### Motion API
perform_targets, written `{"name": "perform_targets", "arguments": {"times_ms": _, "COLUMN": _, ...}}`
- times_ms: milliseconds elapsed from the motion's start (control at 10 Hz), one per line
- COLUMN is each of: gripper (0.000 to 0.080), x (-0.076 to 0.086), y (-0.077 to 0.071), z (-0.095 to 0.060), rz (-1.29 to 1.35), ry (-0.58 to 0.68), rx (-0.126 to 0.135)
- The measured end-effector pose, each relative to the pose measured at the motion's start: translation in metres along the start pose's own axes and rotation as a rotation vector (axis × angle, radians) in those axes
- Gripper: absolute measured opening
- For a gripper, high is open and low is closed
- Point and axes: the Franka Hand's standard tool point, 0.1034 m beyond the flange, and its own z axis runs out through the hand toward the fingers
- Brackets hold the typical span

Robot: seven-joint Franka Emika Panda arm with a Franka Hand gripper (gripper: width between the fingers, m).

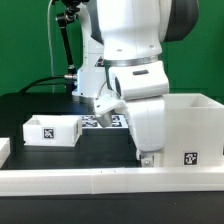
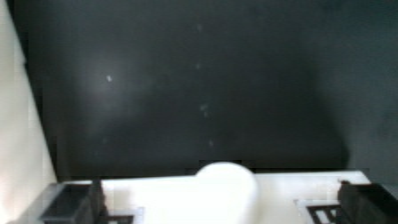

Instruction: Assemble drawer

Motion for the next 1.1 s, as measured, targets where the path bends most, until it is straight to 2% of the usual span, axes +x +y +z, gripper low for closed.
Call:
{"name": "perform_targets", "arguments": {"times_ms": 200, "gripper": 0.0648, "x": 0.003, "y": 0.001, "z": -0.002, "rz": 0.003, "ry": -0.004, "rx": 0.002}}
{"name": "perform_targets", "arguments": {"times_ms": 300, "gripper": 0.0648, "x": 0.001, "y": 0.001, "z": -0.004, "rz": 0.000, "ry": -0.005, "rx": 0.005}}
{"name": "perform_targets", "arguments": {"times_ms": 400, "gripper": 0.0648, "x": -0.008, "y": 0.000, "z": -0.006, "rz": -0.001, "ry": -0.008, "rx": 0.004}}
{"name": "perform_targets", "arguments": {"times_ms": 600, "gripper": 0.0648, "x": -0.046, "y": -0.005, "z": -0.015, "rz": -0.005, "ry": -0.018, "rx": 0.000}}
{"name": "perform_targets", "arguments": {"times_ms": 800, "gripper": 0.0648, "x": -0.073, "y": -0.009, "z": -0.027, "rz": 0.039, "ry": -0.026, "rx": -0.019}}
{"name": "perform_targets", "arguments": {"times_ms": 900, "gripper": 0.0648, "x": -0.084, "y": -0.016, "z": -0.036, "rz": 0.062, "ry": -0.035, "rx": -0.024}}
{"name": "perform_targets", "arguments": {"times_ms": 1100, "gripper": 0.0648, "x": -0.100, "y": -0.039, "z": -0.048, "rz": 0.087, "ry": -0.047, "rx": -0.020}}
